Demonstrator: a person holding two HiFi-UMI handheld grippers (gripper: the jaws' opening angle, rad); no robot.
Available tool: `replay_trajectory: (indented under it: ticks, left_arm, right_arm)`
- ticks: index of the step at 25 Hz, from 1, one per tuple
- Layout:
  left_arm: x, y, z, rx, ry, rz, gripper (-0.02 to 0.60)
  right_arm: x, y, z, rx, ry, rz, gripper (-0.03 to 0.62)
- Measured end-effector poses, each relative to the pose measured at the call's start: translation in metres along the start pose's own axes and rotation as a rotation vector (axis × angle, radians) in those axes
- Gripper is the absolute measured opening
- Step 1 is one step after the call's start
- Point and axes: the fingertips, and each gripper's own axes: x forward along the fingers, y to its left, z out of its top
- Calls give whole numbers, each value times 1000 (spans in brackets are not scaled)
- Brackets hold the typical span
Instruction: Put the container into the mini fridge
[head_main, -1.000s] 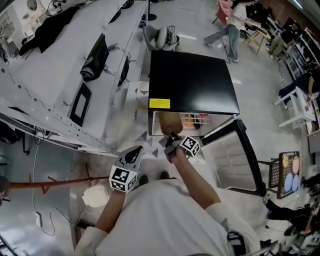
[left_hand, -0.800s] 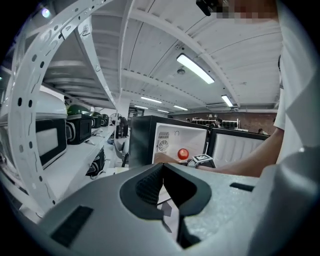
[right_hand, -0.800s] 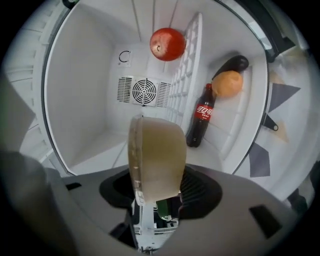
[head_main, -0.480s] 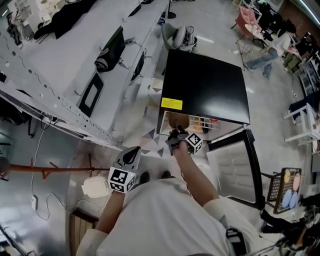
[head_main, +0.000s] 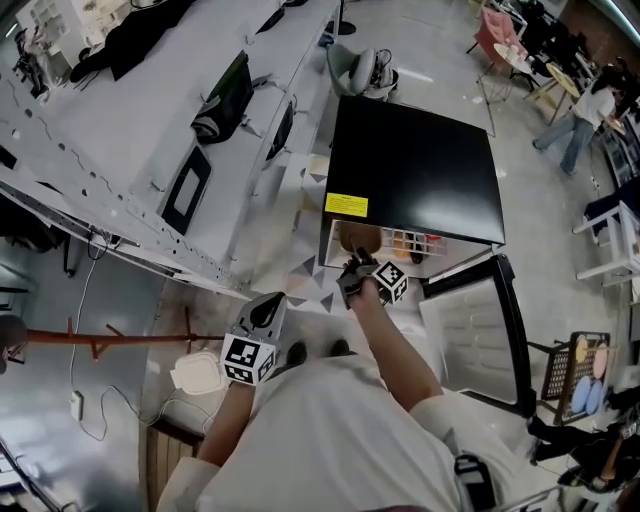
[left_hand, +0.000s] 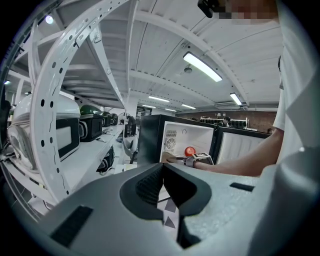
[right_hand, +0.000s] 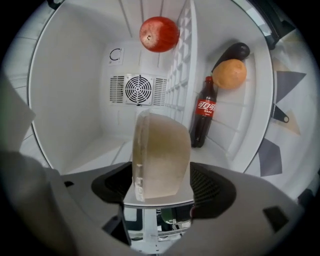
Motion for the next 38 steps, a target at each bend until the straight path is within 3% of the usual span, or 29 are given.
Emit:
replay_trajectory:
  ticks: [7,11,15,22,25,33,38]
  left_arm:
    - [8,-9,1,19,9,-42,5]
    - [12,-12,0,19,11,-63,5]
    - [16,-17,-1,24,15,-84,5]
    - [20,-25,-4,28,22,-106,5]
    - [20,-29,-4,28,21,-102,5]
    - [11,-24,-8,10,24,-42,5]
    - [5,-24,-10,-9,19,-2,5]
  right_arm:
    - [-22,-4,-7,-59,43,-12,388]
    - [-42,-1,-15,-201,84,-33,387]
    - [-53,9,-21,-445,113,-78,362]
    - [-57,24,-32,-1026,189,-200,314]
    - [-58,31,-37,-1188,193,-211,314]
    - [-47,31,-50,-1366,252,-187,322]
    - [-38,29,-54,-1416,298,-171,337]
